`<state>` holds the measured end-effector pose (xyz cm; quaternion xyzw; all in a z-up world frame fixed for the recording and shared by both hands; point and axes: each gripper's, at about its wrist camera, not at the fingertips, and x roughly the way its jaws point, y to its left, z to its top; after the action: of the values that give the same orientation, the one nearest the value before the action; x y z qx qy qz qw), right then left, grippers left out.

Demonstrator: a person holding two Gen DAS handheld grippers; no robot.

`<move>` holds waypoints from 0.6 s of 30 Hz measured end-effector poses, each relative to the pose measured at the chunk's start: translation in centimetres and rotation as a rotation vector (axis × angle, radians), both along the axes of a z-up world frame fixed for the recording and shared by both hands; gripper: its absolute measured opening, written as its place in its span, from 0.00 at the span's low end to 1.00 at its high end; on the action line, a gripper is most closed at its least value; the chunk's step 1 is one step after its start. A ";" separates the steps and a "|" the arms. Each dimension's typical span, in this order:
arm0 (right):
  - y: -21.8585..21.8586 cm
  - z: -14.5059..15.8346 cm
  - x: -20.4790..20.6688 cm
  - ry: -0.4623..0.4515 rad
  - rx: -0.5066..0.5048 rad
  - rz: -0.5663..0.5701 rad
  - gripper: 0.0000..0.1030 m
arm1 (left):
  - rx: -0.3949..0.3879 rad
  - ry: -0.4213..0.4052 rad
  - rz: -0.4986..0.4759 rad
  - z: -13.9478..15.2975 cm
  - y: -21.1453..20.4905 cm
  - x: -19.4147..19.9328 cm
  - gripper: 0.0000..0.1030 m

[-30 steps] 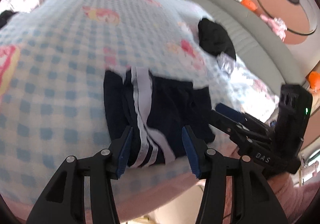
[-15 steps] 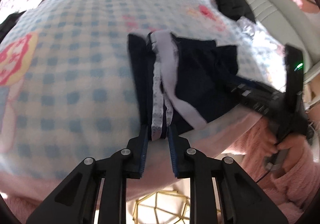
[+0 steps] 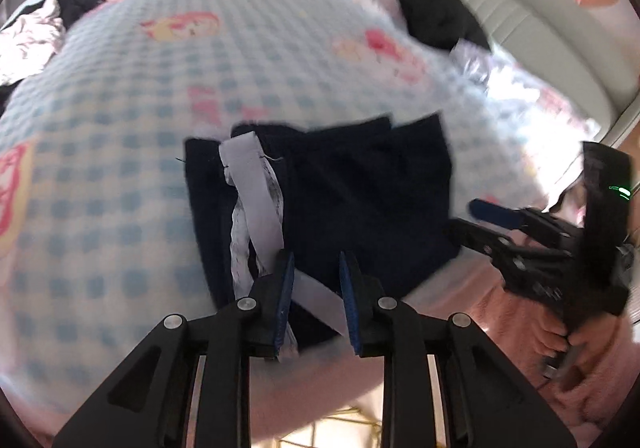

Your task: Fold clothes

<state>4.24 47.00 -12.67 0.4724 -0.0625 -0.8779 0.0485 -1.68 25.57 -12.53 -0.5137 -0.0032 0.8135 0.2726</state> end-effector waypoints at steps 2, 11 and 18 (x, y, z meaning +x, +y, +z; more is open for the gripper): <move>-0.3 -1.0 0.1 -0.034 0.053 -0.007 0.57 | -0.010 0.002 0.006 -0.3 0.2 -0.7 0.24; 1.4 0.1 1.5 -0.033 0.039 -0.076 0.58 | 0.049 0.130 0.073 2.6 -2.4 0.1 0.28; 2.7 1.7 -1.4 0.005 -0.012 -0.110 0.59 | 0.094 0.106 0.145 2.3 -4.3 -0.8 0.34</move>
<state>2.88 49.71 -11.02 0.4657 -0.0936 -0.8799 0.0032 -2.47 21.31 -10.23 -0.4550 -0.0643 0.8561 0.2367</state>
